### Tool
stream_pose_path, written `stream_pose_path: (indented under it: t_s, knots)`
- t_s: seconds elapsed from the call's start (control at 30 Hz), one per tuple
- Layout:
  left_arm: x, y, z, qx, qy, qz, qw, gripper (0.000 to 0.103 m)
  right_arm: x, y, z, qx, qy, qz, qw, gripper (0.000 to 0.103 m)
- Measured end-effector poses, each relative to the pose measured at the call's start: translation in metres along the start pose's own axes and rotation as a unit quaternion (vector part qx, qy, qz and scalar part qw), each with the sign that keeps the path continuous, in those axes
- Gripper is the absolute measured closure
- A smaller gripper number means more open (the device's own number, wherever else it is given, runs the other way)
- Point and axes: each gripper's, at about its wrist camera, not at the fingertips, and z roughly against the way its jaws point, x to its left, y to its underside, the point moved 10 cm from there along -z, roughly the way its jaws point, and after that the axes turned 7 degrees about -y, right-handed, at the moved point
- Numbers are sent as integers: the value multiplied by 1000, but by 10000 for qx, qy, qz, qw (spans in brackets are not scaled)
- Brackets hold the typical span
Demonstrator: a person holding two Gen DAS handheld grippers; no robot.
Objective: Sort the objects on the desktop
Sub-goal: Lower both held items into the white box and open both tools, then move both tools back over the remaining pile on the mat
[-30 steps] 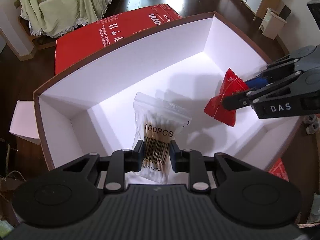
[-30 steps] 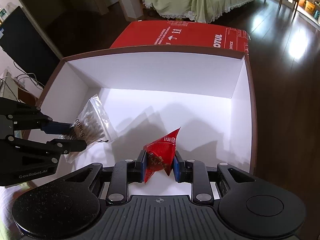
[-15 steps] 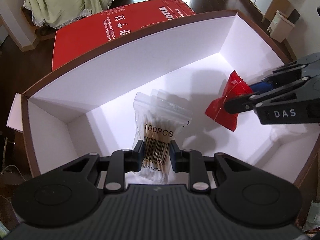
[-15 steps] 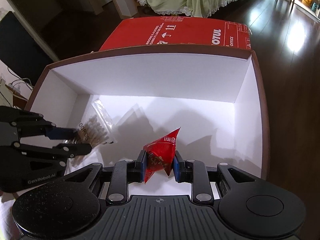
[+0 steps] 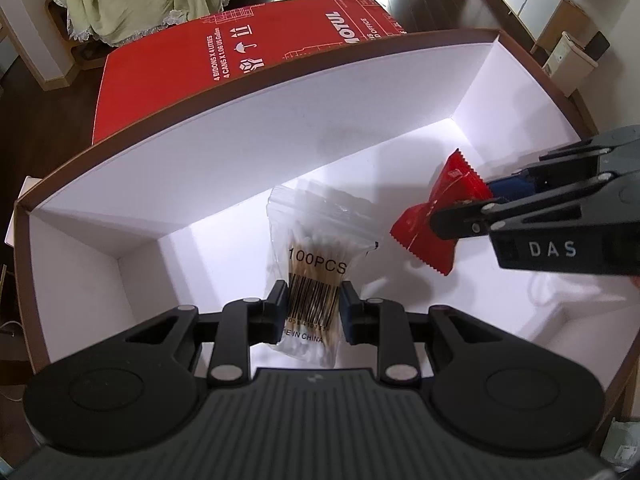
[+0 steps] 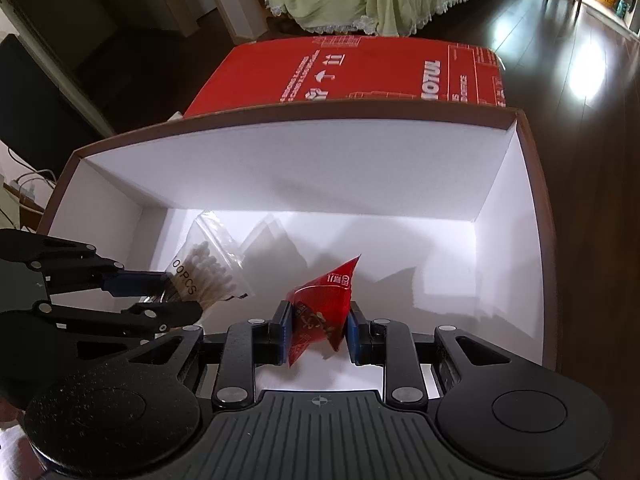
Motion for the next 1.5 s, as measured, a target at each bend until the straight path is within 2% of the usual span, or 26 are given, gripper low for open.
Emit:
stream_pose_path:
  t_s: [0.03,0.07,0.13,0.17,0.37,0.83,1.17,1.5]
  knots:
    - [0,-1,-1,-1,-9,36,10000,77,1,-1,-1,-6,2,35,10000,77]
    - [2,-2,-2,0,-30,102,9999,67,1,-1,-2,4,2,39,10000,61]
    - [5,-3,-2,3,-88,196,9998,56,0,-2,0,-100,127,81,9998,24]
    - [7,-3,-1,3,-123,229,9997,52,0,-3,2,-186,208,142,9995,23]
    - [13,1,7,2,-255,286,9993,43,4,6,8,-88,194,241,9995,23]
    - [14,13,40,-81,-474,341,9983,42,21,31,39,-156,103,-184,9997,23]
    - [12,25,92,-490,-513,294,9970,42,43,43,94,-810,36,-383,9960,23]
    - [14,63,166,-1107,-452,194,9926,41,72,71,159,-1568,200,-401,9866,23]
